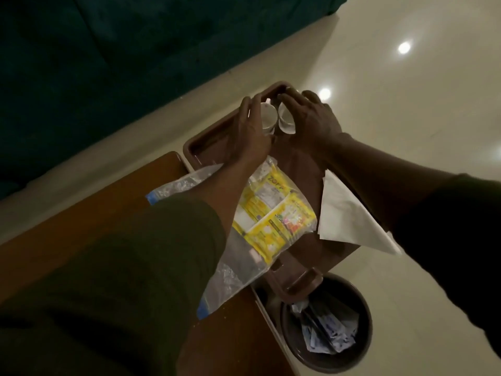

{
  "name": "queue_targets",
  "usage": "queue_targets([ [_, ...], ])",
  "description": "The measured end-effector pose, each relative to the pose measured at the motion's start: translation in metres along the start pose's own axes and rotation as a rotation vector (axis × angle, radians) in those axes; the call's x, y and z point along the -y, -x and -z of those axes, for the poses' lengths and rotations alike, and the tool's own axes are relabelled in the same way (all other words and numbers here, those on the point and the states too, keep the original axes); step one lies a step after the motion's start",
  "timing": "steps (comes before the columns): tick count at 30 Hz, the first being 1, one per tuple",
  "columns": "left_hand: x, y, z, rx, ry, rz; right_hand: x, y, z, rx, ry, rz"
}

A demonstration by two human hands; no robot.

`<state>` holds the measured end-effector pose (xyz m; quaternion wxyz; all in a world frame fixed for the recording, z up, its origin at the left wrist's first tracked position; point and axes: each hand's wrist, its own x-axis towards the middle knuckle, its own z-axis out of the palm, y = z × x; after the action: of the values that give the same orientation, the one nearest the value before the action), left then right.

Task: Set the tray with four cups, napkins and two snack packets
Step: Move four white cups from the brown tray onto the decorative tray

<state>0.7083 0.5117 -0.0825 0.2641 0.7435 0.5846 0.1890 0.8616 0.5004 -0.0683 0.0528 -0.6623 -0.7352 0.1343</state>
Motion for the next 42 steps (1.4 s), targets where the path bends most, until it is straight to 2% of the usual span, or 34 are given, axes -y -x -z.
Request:
queue_targets([
  [4,0.001,-0.013,-0.006,0.063,-0.029,0.024,-0.002,-0.007,-0.004,0.073,0.074,0.020],
  [9,-0.001,-0.014,-0.013,0.035,-0.095,0.024,-0.004,-0.014,0.000,0.053,0.103,0.041],
  [13,-0.007,-0.008,-0.018,0.025,-0.020,0.092,-0.006,-0.002,0.006,0.061,0.060,0.014],
  [16,-0.011,0.005,-0.008,-0.060,0.071,0.074,-0.003,0.009,0.018,0.031,0.044,0.000],
  [20,-0.003,0.036,0.037,-0.256,0.152,0.056,0.031,0.011,0.040,-0.037,0.078,0.010],
  [25,0.040,0.073,0.126,-0.377,0.139,0.159,0.110,0.005,0.059,-0.060,0.022,0.085],
  [30,0.096,0.151,0.202,-0.454,0.198,0.248,0.232,0.021,0.048,-0.002,-0.052,0.180],
  [35,0.176,0.261,0.276,-0.509,0.123,0.367,0.356,0.070,0.007,0.089,-0.128,0.308],
  [42,0.287,0.437,0.383,-0.771,0.034,0.527,0.529,0.147,-0.053,0.191,-0.209,0.544],
])
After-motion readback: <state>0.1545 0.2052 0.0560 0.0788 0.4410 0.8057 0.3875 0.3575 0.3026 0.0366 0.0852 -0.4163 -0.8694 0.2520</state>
